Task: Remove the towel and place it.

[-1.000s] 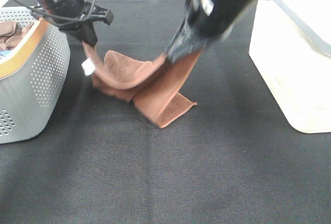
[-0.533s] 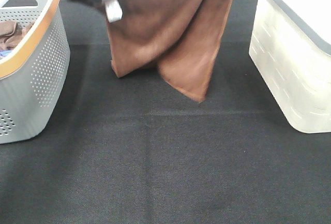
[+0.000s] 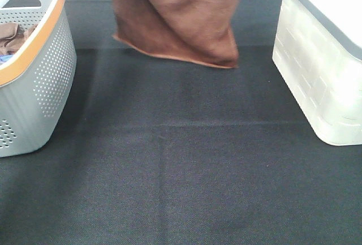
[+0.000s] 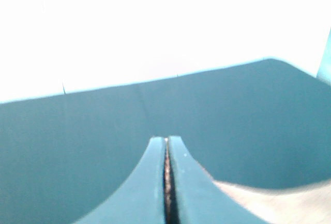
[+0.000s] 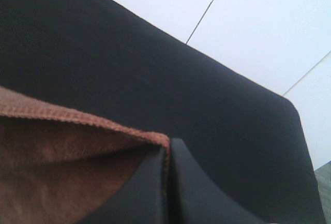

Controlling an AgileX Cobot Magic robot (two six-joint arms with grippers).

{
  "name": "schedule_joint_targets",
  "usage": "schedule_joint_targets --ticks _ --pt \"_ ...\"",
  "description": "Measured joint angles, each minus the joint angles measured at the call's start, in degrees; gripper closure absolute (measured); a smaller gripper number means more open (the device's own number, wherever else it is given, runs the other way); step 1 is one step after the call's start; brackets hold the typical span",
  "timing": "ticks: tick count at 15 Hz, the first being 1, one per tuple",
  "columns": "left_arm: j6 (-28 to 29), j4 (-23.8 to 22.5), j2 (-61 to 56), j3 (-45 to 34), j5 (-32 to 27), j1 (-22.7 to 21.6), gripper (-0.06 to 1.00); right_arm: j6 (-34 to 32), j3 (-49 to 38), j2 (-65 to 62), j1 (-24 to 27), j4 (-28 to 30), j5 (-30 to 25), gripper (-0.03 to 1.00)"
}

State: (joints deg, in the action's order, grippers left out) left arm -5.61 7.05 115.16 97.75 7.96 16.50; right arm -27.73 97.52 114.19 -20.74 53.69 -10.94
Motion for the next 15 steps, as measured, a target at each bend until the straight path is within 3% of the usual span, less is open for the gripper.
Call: schedule_joint_targets --ticks 1,2,3,4,6,8,9,15 --pt "-0.2 -0.1 0.2 0.0 -2.2 0.0 0.94 0.0 0.3 1.1 0.0 -2.1 -1.5 0.97" --pt "-0.3 -0.1 0.5 0.0 -8.0 0.0 0.94 0.2 0.3 1.8 0.0 -6.2 -4.4 0.97" --pt "-0.3 -0.1 0.5 0.0 -8.0 0.0 0.94 0.2 0.3 1.8 0.0 -6.2 -4.4 0.97" --pt "-0.5 -0.1 1.0 0.0 -14.4 0.0 0.94 2.2 0.3 2.1 0.0 -11.2 -7.7 0.97" --pt "-0.5 -0.1 1.9 0.0 -27.2 0.0 0.94 12.3 0.5 2.3 0.1 -23.5 -14.3 0.97" --pt "-0.5 0.2 2.0 0.0 -37.5 0.2 0.94 29.9 0.5 2.3 0.1 -40.0 -22.5 0.97" --pt "-0.5 0.9 2.0 0.0 -41.8 0.6 0.94 34.3 0.5 2.3 0.1 -44.5 -26.4 0.97" --pt "-0.9 2.2 2.0 0.0 -62.9 6.4 0.94 38.6 0.5 2.3 0.1 -53.3 -46.8 0.97"
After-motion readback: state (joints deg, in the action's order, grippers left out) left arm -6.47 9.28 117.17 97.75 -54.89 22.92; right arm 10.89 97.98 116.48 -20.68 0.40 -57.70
